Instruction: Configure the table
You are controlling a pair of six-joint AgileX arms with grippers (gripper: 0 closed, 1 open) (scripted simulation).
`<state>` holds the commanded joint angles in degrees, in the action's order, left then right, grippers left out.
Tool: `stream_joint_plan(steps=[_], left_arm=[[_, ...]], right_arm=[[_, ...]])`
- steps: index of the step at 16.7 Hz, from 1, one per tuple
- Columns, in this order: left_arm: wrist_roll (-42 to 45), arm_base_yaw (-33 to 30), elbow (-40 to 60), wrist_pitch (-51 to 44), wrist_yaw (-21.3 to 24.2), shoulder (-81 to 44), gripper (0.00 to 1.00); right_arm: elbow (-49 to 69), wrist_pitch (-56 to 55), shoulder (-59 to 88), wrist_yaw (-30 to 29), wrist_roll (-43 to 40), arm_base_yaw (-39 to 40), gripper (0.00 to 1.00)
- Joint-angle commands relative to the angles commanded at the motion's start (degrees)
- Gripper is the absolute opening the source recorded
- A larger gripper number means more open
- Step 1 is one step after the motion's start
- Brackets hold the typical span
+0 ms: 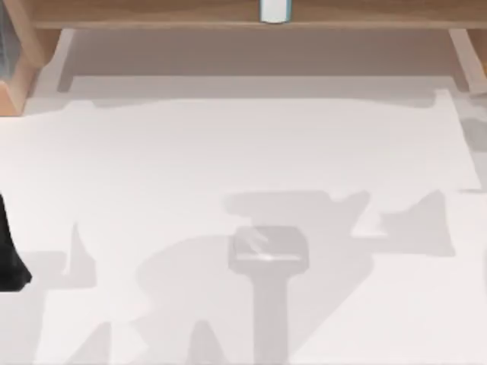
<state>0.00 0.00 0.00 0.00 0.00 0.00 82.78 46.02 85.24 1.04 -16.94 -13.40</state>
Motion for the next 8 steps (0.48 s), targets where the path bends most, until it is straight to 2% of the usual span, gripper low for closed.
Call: stream_joint_plan(steps=[4,8], left_arm=[[0.0,0.0,0.0,0.0,0.0,0.0,1.0],[0.0,0.0,0.0,0.0,0.0,0.0,1.0]], right_arm=[[24.6,13.0,26.2,0.3,-4.8,-4.1,1.0],[44.2,23.7,47.0,0.4,-8.7,-7.3,1.0]])
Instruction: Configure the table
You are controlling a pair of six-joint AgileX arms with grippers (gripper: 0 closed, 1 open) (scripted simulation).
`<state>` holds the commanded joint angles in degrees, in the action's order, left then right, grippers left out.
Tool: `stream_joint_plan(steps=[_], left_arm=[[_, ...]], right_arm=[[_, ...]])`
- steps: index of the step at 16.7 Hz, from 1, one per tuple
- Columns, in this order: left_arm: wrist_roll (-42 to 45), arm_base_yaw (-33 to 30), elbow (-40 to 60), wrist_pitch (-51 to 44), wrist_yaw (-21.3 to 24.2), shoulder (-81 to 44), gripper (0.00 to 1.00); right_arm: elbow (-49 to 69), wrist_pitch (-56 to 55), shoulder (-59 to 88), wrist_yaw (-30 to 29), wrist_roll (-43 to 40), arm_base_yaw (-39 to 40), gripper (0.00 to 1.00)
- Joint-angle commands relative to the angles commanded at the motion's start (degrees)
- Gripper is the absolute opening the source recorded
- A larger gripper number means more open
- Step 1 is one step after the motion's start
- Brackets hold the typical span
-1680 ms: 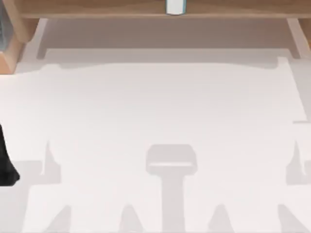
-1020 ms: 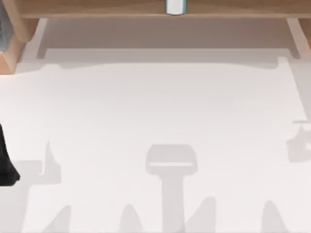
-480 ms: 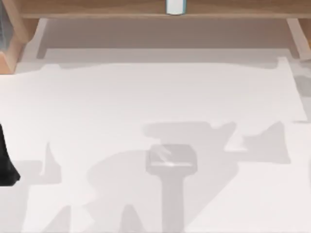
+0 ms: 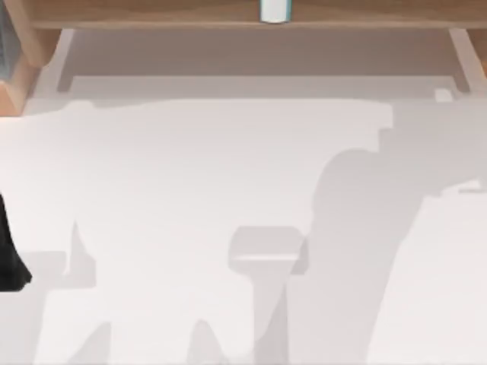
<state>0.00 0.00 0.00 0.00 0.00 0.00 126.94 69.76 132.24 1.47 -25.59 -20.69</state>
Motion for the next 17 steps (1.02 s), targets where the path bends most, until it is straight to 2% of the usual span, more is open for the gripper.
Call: stream_joint_plan(steps=[6,13,17], left_arm=[[0.0,0.0,0.0,0.0,0.0,0.0,1.0],[0.0,0.0,0.0,0.0,0.0,0.0,1.0],[0.0,0.0,0.0,0.0,0.0,0.0,1.0]], right_arm=[[16.0,8.9,16.4,0.6,-3.0,-1.0,1.0],[17.2,9.5,17.6,0.7,-3.1,-0.9,1.0],[18.1,14.1,13.8,0.9,-4.2,-1.9,1.0]])
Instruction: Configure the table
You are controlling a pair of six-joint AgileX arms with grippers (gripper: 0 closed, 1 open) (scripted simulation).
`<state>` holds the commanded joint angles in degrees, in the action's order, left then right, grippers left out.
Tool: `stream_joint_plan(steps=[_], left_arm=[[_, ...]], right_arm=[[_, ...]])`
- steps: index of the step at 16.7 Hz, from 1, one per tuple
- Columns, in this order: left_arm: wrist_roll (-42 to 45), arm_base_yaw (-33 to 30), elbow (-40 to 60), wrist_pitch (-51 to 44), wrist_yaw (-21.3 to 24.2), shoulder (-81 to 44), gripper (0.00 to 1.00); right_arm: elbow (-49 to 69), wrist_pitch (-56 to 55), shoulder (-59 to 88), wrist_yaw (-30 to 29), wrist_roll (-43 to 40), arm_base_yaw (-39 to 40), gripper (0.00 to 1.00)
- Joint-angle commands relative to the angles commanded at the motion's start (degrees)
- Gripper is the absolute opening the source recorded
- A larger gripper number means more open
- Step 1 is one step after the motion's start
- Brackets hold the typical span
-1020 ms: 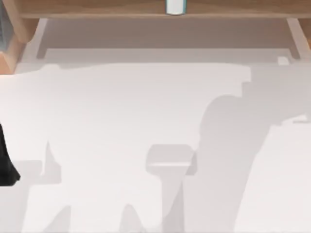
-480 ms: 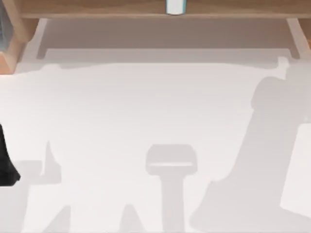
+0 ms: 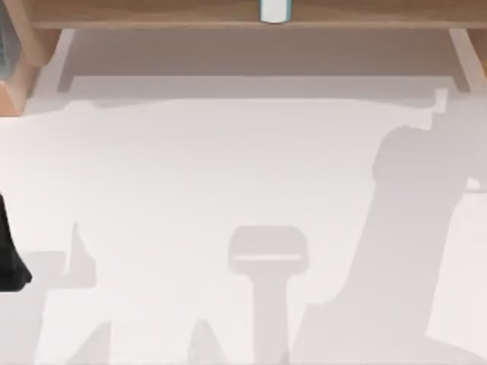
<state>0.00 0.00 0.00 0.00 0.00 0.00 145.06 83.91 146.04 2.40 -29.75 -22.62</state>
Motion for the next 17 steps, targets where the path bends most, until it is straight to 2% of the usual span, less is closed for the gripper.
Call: stream_joint_plan(steps=[6,17], left_arm=[[0.0,0.0,0.0,0.0,0.0,0.0,1.0],[0.0,0.0,0.0,0.0,0.0,0.0,1.0]], right_arm=[[-1.4,2.4,-3.9,0.1,-1.3,-1.1,1.0],[-7.4,-11.2,3.8,-0.2,1.1,1.2,1.0]])
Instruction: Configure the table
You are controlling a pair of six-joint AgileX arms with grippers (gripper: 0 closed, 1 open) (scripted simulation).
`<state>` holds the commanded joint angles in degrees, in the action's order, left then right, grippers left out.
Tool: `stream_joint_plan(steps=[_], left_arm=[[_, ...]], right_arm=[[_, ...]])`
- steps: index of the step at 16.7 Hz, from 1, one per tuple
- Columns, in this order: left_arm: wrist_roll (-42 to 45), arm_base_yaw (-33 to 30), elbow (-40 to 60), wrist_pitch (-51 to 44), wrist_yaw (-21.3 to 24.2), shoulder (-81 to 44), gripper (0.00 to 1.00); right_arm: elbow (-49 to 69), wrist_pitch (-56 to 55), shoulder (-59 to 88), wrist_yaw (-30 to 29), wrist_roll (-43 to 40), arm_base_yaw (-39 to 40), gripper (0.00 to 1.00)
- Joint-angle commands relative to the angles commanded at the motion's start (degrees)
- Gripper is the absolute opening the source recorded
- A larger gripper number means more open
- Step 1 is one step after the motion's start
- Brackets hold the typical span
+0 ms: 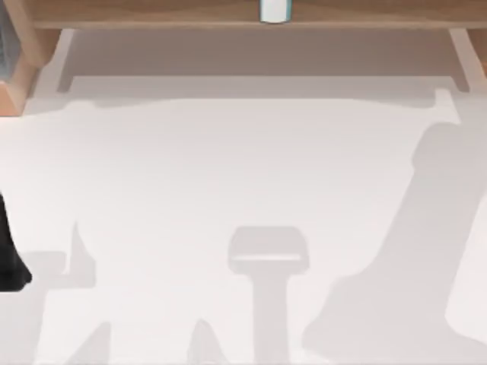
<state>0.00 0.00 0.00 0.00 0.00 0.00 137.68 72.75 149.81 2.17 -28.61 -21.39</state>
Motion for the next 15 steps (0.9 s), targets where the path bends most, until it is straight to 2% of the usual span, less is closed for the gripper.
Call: stream_joint_plan(steps=[5,15], left_arm=[[0.0,0.0,0.0,0.0,0.0,0.0,1.0],[0.0,0.0,0.0,0.0,0.0,0.0,1.0]], right_arm=[[0.0,-0.2,0.2,0.0,0.0,0.0,1.0],[0.0,-0.2,0.2,0.0,0.0,0.0,0.25]])
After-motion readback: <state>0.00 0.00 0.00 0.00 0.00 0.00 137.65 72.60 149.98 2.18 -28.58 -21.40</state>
